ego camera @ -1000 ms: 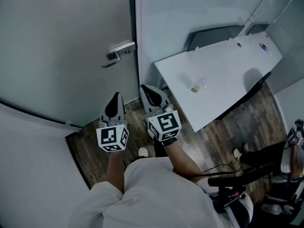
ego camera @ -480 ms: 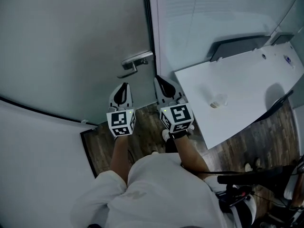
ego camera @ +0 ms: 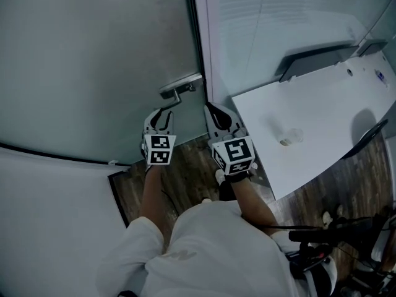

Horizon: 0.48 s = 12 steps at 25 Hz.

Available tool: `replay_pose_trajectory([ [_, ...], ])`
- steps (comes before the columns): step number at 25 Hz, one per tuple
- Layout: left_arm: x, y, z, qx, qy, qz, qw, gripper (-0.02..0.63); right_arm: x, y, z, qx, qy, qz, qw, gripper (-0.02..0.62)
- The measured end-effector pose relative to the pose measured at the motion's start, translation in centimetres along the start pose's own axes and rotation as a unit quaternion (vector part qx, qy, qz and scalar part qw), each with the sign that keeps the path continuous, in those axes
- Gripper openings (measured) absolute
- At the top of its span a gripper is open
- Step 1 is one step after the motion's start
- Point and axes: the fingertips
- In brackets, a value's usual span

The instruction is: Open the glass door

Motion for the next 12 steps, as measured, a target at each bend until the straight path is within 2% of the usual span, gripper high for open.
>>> replay_pose_trajectory([
  [3, 0.7, 1.7, -0.9, 0.003, 0.066, -0.029, 0.9974, 0.126, 0.6, 0.7, 0.3, 0.001, 0.000, -0.007, 1.000, 0.002],
  [5, 1.3, 2.6, -1.2, 0.005, 0.121, -0.050, 0.9914, 0.162, 1.0, 1.0, 0.3, 0.001, 0.000, -0.010, 1.000, 0.002],
  [7, 1.9, 3.6, -1.3, 0.011, 0.171, -0.071, 0.9825, 0.257, 1.3, 1.3, 0.4, 0.003, -0.001, -0.013, 1.000, 0.002],
  [9, 2.4, 4.5, -1.1, 0.021, 0.210, -0.088, 0.9734, 0.281, 1.6, 1.5, 0.4, 0.004, -0.001, -0.017, 1.000, 0.002],
  [12, 3.0, 5.6, -0.9, 0.027, 0.268, -0.107, 0.9572, 0.281, 2.2, 1.7, 0.2, 0.005, -0.004, -0.022, 1.000, 0.002],
])
Point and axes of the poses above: the fingertips, and each gripper's own axes: y forward along the fingers, z to its right, x out of its underside, and after that the axes turned 2 degrees about x, right-handed
